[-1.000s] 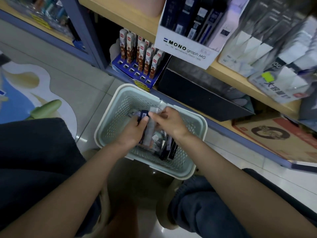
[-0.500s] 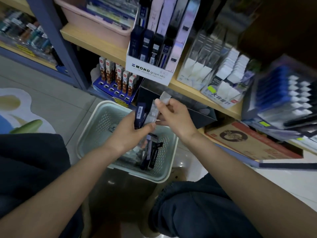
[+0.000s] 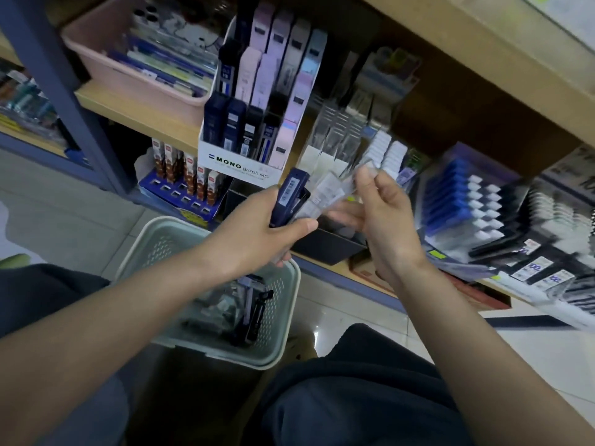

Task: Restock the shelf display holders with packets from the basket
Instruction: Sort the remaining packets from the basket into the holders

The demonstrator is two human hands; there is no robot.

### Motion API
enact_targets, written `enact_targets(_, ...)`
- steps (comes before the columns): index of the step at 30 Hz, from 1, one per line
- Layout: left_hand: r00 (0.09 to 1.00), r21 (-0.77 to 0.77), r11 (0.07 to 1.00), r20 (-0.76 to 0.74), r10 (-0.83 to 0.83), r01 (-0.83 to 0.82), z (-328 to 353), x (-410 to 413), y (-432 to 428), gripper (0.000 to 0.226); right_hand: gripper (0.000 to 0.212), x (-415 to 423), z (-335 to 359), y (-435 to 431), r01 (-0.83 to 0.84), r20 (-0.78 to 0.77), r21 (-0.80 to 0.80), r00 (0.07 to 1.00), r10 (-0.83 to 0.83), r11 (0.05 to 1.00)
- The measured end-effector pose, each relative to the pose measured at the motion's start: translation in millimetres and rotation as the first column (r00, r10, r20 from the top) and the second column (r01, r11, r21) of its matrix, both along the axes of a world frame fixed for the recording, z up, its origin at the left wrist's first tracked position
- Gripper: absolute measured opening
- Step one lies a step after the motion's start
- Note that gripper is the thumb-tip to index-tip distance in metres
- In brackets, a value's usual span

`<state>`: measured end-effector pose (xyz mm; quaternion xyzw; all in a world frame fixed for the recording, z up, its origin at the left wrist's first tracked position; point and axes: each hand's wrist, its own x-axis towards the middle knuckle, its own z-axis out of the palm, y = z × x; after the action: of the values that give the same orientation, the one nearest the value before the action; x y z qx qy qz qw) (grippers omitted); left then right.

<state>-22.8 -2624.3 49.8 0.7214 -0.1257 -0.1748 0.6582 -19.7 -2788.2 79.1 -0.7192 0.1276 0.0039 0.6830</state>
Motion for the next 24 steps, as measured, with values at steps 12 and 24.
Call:
enact_targets(12,0.995,-0.008,0.996,-0.049,0.091,-0.091,-5,30,12,0.012,0.011,78,-12,8,0.280,0.414,-0.550,0.910,-0.034,0.787)
enact_targets(24,0.981,-0.036,0.989,-0.138,0.134,-0.140,-7,41,10,0.018,0.015,102,-33,11,0.149,0.235,-0.874,0.963,0.134,0.462)
